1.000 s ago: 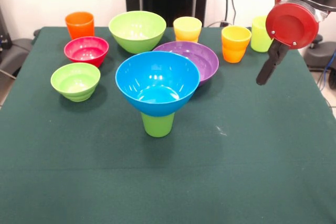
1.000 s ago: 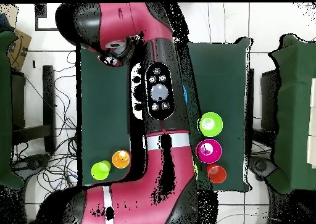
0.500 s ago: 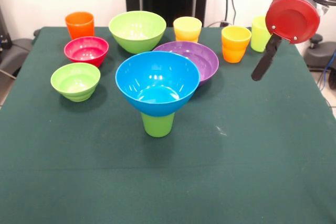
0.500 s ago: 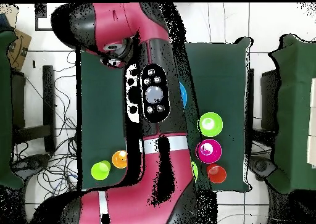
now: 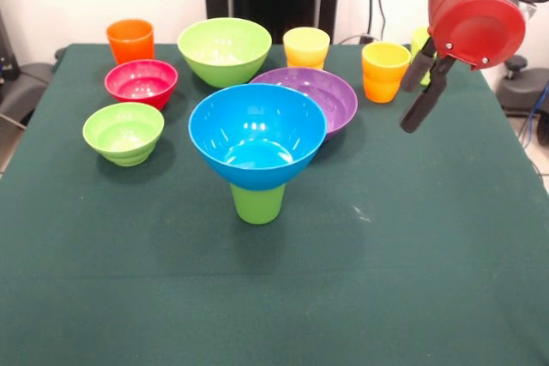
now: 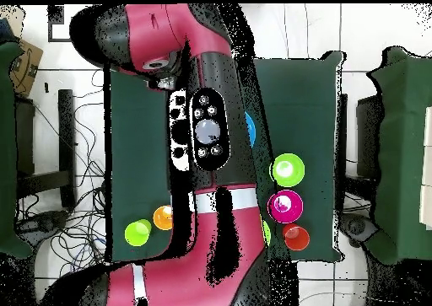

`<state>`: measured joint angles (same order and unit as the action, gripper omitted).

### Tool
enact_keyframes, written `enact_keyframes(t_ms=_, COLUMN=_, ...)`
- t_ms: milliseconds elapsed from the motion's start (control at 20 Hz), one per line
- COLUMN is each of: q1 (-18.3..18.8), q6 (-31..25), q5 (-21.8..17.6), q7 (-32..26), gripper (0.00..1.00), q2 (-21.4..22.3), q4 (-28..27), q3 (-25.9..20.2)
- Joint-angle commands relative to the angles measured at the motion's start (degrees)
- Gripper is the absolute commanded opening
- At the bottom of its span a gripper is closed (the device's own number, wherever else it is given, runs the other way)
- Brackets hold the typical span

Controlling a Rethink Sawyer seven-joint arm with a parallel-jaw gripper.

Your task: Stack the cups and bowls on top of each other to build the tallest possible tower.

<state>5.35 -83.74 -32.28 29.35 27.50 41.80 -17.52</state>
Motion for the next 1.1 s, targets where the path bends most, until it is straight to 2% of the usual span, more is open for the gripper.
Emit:
enact_keyframes(t_ms=50, q1=-1.11, q6=1.65, q5=-1.24, q7=-5.91, gripper=1.0, q2=-0.49, q4=7.59, q3=-1.46)
enact_keyframes(t_ms=150, q1=-0.58, q6=3.27, q5=0.64, q7=-0.62, gripper=1.0, q2=-0.45, q4=8.01, q3=-1.2)
enact_keyframes(t_ms=300, q1=0.36, q6=7.5, q5=4.04, q7=10.23, gripper=1.0, q2=-0.52, q4=8.93, q3=-0.72)
enact_keyframes(t_ms=450, q1=0.95, q6=10.23, q5=6.8, q7=16.36, gripper=1.0, q2=-0.57, q4=9.75, q3=-0.22)
enact_keyframes(t_ms=550, q1=0.06, q6=10.57, q5=8.29, q7=19.08, gripper=1.0, q2=-0.88, q4=9.56, q3=-0.1)
enact_keyframes(t_ms=650, q1=0.17, q6=9.1, q5=8.77, q7=14.98, gripper=1.0, q2=-1.01, q4=9.64, q3=-0.36)
enact_keyframes(t_ms=850, q1=-0.54, q6=2.36, q5=4.48, q7=-4.28, gripper=1.0, q2=-0.92, q4=8.34, q3=-0.87)
enact_keyframes(t_ms=1050, q1=-0.12, q6=-0.51, q5=0.83, q7=-22.76, gripper=1.0, q2=-0.16, q4=8.33, q3=-3.16)
enact_keyframes(t_ms=1100, q1=-0.03, q6=-0.75, q5=0.63, q7=-25.36, gripper=1.0, q2=-0.56, q4=8.1, q3=-3.96)
